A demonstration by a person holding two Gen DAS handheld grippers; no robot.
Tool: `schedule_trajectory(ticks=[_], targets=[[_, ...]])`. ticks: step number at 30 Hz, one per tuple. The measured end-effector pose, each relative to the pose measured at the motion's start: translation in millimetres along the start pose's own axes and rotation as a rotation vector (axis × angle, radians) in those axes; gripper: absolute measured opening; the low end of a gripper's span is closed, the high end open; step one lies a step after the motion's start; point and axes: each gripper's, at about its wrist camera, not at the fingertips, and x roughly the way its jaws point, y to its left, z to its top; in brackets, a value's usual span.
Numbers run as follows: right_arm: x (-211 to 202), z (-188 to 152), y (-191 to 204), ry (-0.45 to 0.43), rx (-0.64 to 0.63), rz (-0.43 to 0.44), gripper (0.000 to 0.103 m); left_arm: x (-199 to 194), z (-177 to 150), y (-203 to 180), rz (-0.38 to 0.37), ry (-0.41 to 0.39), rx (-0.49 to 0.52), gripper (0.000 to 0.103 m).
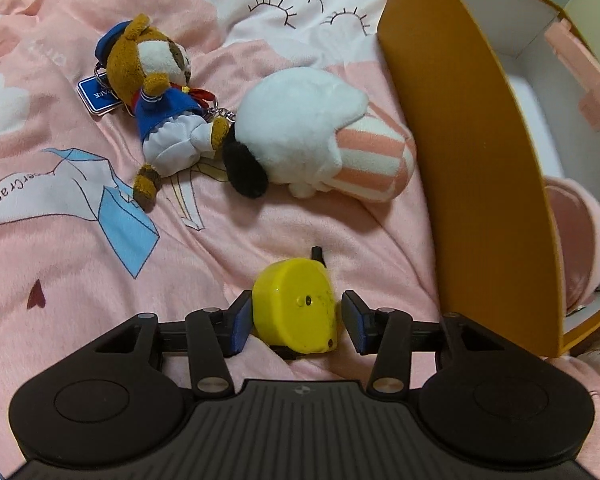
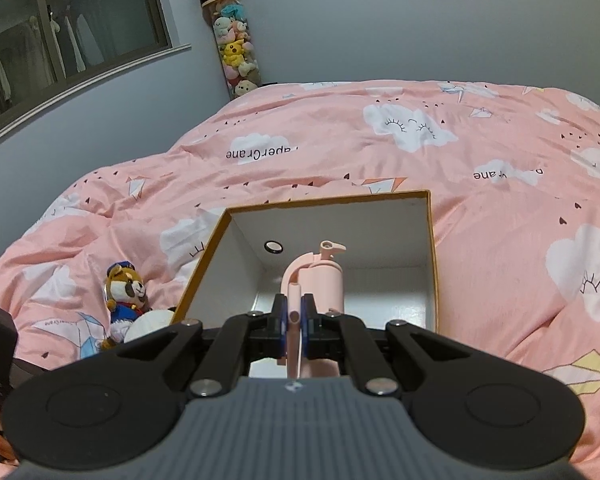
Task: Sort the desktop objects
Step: 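Grasp the yellow tape measure with the left gripper and lift it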
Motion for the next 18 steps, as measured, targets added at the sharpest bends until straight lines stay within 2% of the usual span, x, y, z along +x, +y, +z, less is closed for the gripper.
schedule_trajectory(ticks=[4,5,7,9,15,18], targets=[[2.2,-1.7,-0.4,0.007,0.001,-0.001,0.007,-4.0,1.5,5.9,-0.059,-0.015,-0.055,0.051],[2.4,-1.9,-0.7,0.009,0.001,-0.001,0.007,-4.9,1.8,6.8,-0.069,-0.02,-0.067,0.048],[3.3,-2.2,0.0,0.011,-0.001,-0.002,0.007,-7.1,1.7,10.0,-0.07,-0.027,-0.092,0.034],[4.0,-2.0,0.0,0.013,-0.003,-0.005,0.007,-7.5,1.2,13.8,-0.069,-0.033,-0.114,0.029],[14.8,6.1,-9.3,0.03,0.035,-0.029,0.007,-15.2,0.5,23.2,-0.106,-0.063,-0.197,0.026],[27.1,16.1,-11.8,0.032,0.022,-0.076,0.007,-23.7,0.6,28.9,-0.145,-0.085,-0.246,0.026]])
